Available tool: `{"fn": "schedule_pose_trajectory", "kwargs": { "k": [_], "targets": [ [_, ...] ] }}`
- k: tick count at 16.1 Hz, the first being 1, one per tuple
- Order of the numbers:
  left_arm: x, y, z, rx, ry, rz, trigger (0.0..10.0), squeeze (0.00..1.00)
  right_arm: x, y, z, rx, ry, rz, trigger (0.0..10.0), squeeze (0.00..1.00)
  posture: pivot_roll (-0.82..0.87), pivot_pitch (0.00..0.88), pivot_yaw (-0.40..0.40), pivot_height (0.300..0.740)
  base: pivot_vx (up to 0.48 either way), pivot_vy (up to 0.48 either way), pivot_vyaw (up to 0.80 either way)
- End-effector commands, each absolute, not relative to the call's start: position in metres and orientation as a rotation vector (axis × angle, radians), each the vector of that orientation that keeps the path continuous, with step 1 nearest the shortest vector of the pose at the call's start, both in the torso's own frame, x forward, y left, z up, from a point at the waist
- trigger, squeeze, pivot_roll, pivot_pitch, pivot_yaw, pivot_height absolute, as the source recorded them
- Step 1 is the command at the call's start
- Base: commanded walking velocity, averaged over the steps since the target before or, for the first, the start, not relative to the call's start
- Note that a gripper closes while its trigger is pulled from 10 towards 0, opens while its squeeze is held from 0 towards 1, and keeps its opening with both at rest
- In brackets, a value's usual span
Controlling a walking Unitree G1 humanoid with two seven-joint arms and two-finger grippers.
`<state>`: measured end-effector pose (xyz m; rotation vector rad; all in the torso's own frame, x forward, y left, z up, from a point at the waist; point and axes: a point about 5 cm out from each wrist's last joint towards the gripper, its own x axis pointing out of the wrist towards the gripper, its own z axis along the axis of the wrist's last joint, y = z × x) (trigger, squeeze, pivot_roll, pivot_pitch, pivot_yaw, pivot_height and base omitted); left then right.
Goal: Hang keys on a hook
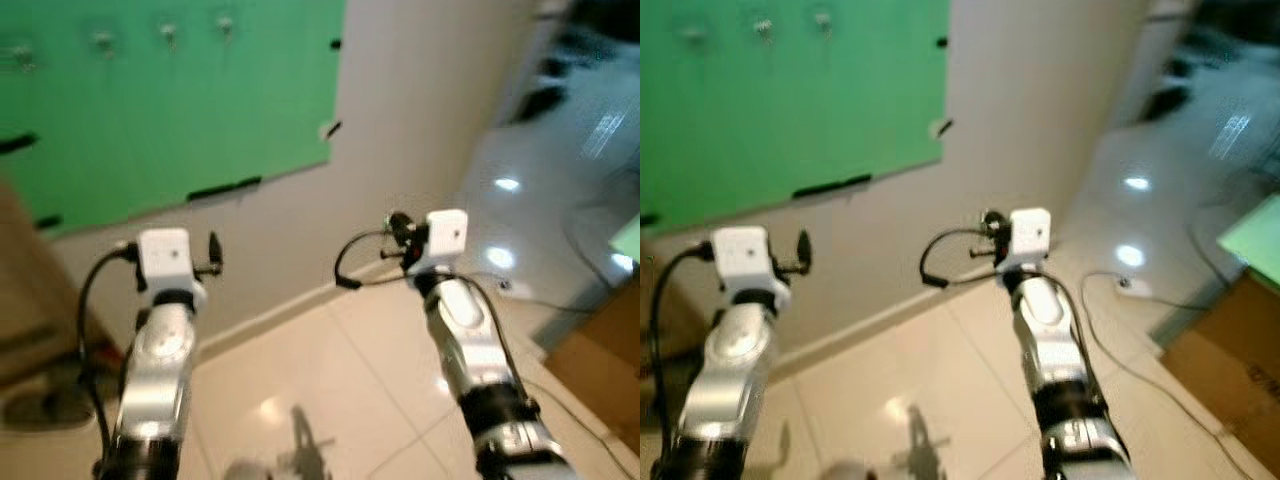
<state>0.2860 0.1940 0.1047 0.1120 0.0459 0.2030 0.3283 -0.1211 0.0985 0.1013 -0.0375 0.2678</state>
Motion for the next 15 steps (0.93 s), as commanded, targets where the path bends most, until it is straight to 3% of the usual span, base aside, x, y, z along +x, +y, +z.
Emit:
{"fn": "schedule_pose_trajectory", "kwargs": {
  "k": [1, 4, 5, 9, 10, 11, 15],
  "targets": [
    [0.287, 0.195, 0.11, 0.13, 0.036, 0.22, 10.0, 0.0, 0.332, -0.119, 0.104, 0.107, -0.052, 0.276, 10.0, 0.16, 0.09, 0.0, -0.048, 0.74, 0.0, -0.48, 0.48],
    [0.287, 0.196, 0.107, 0.103, 0.056, 0.226, 10.0, 0.0, 0.331, -0.115, 0.102, 0.111, -0.045, 0.293, 10.0, 0.19, 0.09, 0.0, -0.053, 0.74, 0.0, -0.48, 0.48],
    [0.289, 0.195, 0.107, 0.088, 0.056, 0.221, 10.0, 0.0, 0.33, -0.114, 0.101, 0.11, -0.04, 0.303, 10.0, 0.25, 0.09, 0.0, -0.055, 0.74, 0.0, 0.0, 0.46],
    [0.291, 0.196, 0.111, 0.062, 0.025, 0.187, 10.0, 0.0, 0.331, -0.112, 0.101, 0.106, -0.032, 0.327, 10.0, 0.3, 0.1, 0.0, -0.066, 0.74, 0.0, 0.0, 0.46],
    [0.292, 0.196, 0.114, 0.065, 0.009, 0.176, 10.0, 0.0, 0.334, -0.114, 0.103, 0.098, -0.038, 0.301, 10.0, 0.23, 0.1, 0.0, -0.068, 0.74, 0.0, 0.0, 0.41],
    [0.292, 0.197, 0.116, 0.048, -0.004, 0.167, 10.0, 0.0, 0.336, -0.116, 0.105, 0.066, -0.043, 0.271, 10.0, 0.0, 0.1, 0.0, -0.07, 0.74, 0.0, 0.0, 0.0],
    [0.292, 0.192, 0.144, 0.026, -0.125, 0.143, 10.0, 0.0, 0.341, -0.109, 0.14, 0.049, -0.196, 0.258, 10.0, 0.0, 0.11, 0.0, -0.071, 0.74, 0.36, 0.0, 0.0]
  ]
}}
